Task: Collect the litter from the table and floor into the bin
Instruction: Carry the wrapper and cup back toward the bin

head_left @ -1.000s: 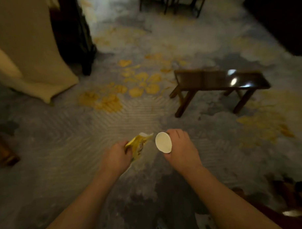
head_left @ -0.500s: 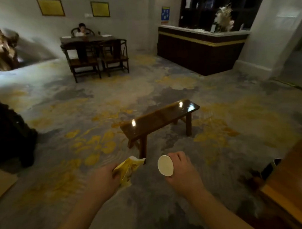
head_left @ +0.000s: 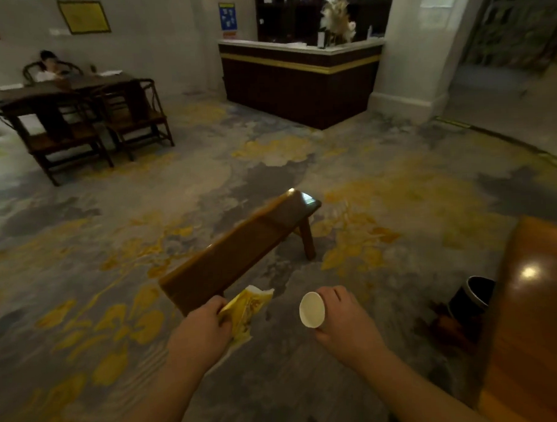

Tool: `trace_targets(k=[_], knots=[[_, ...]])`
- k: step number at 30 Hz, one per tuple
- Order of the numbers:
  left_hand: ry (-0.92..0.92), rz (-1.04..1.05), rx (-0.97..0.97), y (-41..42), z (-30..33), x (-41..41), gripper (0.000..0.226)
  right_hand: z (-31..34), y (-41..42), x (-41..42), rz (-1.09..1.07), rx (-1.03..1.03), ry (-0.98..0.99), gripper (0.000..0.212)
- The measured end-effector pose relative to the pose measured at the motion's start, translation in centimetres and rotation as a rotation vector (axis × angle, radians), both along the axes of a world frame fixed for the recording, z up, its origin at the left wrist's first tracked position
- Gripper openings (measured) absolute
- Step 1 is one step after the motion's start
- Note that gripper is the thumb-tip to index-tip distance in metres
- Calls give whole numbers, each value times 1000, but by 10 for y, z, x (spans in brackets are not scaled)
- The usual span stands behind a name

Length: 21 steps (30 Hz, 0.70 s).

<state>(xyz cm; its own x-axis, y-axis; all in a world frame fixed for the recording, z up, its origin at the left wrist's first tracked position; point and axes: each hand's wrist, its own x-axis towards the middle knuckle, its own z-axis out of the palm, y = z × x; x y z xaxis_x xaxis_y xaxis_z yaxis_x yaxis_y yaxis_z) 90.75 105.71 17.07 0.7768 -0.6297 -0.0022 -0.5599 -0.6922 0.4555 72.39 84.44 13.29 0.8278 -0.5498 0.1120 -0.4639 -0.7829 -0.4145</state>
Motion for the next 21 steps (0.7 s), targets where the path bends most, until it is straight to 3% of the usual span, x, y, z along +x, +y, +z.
trace_targets(k=[6,14,21], knots=[[92,-148,-47,-119,-14,80,6,2,-78,49,-130,-48,2,68],[64,-442,-94,-307,9,191,4,36,-190,112,-445,-27,-26,70],[79,-623,-44,-472,16,216,1,31,-282,128,-700,26,-93,67]])
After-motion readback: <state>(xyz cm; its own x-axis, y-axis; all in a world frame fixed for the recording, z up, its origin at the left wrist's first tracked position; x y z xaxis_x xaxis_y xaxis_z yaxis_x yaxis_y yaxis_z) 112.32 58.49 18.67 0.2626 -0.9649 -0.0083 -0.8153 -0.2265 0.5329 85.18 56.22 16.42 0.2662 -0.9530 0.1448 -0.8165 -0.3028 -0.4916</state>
